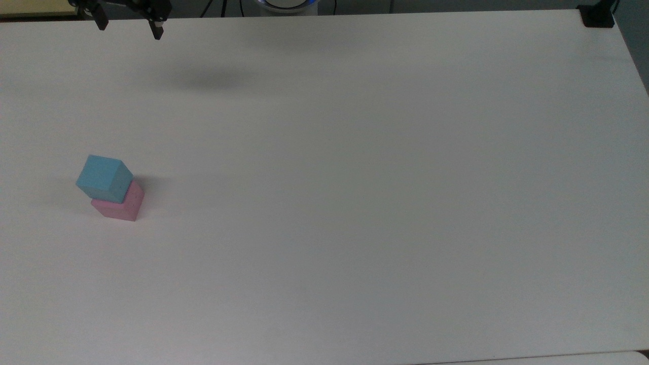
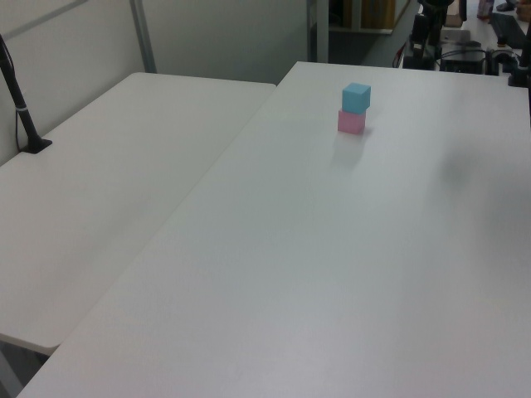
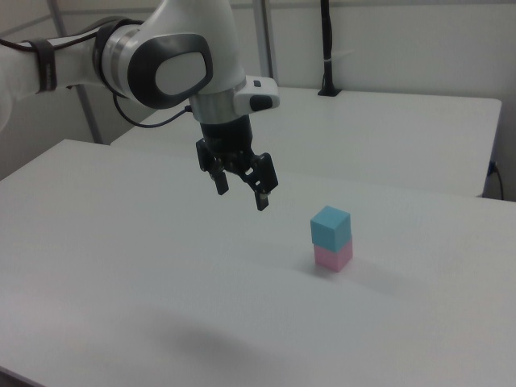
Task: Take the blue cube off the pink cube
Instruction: 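Move the open gripper toward the blue cube atop the pink cube, then lower the gripper around the blue cube and close on it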
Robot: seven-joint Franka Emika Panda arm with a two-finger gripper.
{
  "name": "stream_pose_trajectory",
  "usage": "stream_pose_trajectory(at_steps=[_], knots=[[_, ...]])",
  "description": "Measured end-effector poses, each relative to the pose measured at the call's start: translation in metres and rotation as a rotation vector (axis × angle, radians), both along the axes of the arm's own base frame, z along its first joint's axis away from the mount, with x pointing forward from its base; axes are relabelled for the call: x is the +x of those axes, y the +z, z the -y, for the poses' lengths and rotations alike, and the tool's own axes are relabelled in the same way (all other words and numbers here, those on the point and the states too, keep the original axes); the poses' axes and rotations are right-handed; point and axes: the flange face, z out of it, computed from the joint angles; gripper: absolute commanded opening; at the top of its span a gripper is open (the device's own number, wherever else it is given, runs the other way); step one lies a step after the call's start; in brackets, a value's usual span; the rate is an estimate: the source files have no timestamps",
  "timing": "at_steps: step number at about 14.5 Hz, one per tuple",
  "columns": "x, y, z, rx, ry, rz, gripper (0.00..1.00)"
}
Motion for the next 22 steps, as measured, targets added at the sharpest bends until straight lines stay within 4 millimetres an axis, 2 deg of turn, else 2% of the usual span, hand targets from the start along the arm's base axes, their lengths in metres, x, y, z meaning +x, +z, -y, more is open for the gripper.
stream_pose_trajectory(at_steps=[8,10,13,15,17,19,22], knots=[[0.004,-0.005,0.000,-0.002,0.001,-0.007,1.00],[0.013,-0.007,0.001,-0.007,0.000,0.000,1.00],[0.051,-0.017,0.007,-0.017,-0.016,0.058,1.00],[0.082,-0.035,0.017,-0.044,-0.032,0.093,1.00],[0.116,-0.064,0.031,-0.090,-0.058,0.140,1.00],[0.143,-0.093,0.037,-0.134,-0.077,0.207,1.00],[0.164,-0.132,0.038,-0.167,-0.073,0.245,1.00]])
